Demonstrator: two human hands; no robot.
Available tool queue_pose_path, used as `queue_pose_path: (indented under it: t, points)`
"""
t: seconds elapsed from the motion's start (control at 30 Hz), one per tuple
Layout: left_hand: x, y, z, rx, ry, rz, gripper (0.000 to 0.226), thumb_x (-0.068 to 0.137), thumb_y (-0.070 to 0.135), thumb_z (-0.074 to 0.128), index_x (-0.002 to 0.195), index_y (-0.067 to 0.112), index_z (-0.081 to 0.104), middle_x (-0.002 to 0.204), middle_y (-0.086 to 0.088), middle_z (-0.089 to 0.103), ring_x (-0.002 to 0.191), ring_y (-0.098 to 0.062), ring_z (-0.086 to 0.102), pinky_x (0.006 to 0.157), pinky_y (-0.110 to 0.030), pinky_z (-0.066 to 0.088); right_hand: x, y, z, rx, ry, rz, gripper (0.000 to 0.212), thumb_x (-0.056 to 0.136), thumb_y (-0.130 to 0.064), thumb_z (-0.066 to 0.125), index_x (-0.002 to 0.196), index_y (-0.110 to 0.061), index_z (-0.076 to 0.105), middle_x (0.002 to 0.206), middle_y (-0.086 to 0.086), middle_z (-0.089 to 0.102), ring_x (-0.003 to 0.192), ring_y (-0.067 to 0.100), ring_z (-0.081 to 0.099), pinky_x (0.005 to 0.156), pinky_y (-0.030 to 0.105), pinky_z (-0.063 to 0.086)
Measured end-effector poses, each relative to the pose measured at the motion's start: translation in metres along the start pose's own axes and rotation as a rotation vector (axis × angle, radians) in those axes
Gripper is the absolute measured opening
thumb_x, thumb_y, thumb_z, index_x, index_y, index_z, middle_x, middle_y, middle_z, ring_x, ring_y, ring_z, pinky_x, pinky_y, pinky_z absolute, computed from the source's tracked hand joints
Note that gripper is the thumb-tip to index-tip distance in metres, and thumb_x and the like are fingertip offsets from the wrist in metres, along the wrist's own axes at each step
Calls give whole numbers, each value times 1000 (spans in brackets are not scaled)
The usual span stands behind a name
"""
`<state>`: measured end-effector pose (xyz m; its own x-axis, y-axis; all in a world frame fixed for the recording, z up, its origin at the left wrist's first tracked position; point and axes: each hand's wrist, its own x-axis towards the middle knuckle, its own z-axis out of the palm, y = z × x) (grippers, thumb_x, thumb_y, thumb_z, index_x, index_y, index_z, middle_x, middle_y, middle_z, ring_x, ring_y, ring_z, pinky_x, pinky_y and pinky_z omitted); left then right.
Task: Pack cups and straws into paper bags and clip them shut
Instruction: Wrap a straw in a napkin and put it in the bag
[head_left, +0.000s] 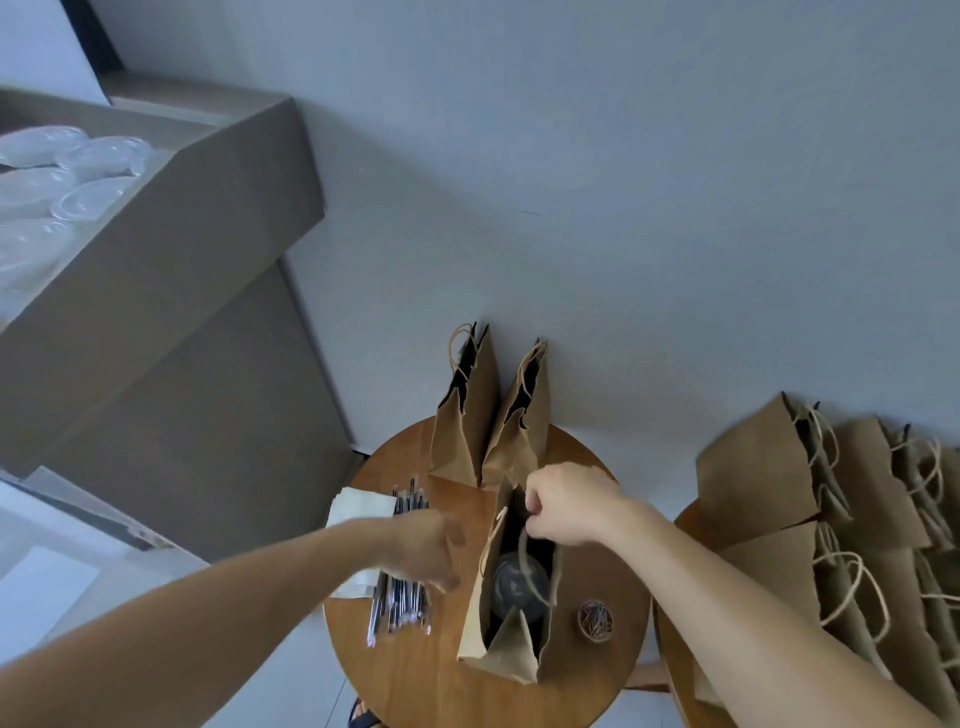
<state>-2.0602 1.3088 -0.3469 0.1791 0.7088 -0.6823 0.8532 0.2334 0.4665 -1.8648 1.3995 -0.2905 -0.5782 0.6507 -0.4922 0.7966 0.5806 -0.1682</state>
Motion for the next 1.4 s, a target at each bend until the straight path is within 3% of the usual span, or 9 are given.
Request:
queue_pose_path:
  t: [0.27,0.43,0.57,0.8,0.93,1.03,1.2,1.33,1.4]
  points:
    - [-19,-41,-50,26,392,-105,27,94,13,44,101,11,70,109,-8,71,85,-22,58,77,-35,48,29,-42,-8,328,239,-48,16,97,-28,49,102,-24,64,102,-3,68,79,13,58,71,28,46]
    - [-10,-99,-62,-126,487,-231,27,95,21,45,106,10,67,110,-6,69,94,-22,62,84,-36,50,84,-106,20,519,168,3,33,96,-23,50,65,-14,59,66,1,62,52,13,52,50,27,44]
    - [13,-146,-58,-278,466,-274,19,94,17,48,107,12,62,108,-6,64,93,-22,58,83,-34,49,140,-142,73,631,-24,155,39,90,-22,53,56,-19,35,56,-3,39,48,12,37,44,26,31]
    - [63,-215,-42,-506,367,-383,10,92,13,48,97,15,56,97,-4,55,78,-19,48,59,-22,37,212,-161,180,752,-168,455,28,88,-36,57,76,-14,43,62,-3,42,49,12,41,44,24,30]
    - [78,-238,-30,-641,373,-440,19,93,19,53,109,16,63,99,1,61,73,-10,52,60,-21,42,244,-164,219,700,-169,520,37,90,-45,58,101,-11,50,71,-3,53,55,11,54,43,22,35]
    - [88,-247,-20,-787,368,-468,14,91,16,55,99,13,65,91,-2,61,74,-14,55,60,-24,42,259,-164,238,674,-136,553,33,88,-45,59,94,-13,50,70,-3,57,57,12,59,41,20,35]
    - [93,-248,-16,-798,349,-464,12,87,14,52,90,7,61,82,-2,52,74,-17,48,60,-29,36,269,-165,254,720,-83,586,19,88,-23,62,96,-18,46,78,-3,58,70,18,66,58,34,57]
    - [94,-246,-20,-786,371,-482,12,83,11,48,72,12,50,69,4,42,58,-12,36,50,-20,29,263,-161,242,821,-18,545,5,87,-14,58,83,-16,58,73,2,67,55,13,63,46,27,47]
    - [95,-244,-20,-800,362,-495,13,85,16,53,90,4,58,71,5,44,59,-11,40,50,-20,31,254,-162,228,980,32,472,11,86,-16,58,77,-20,62,70,3,67,55,15,61,48,28,43]
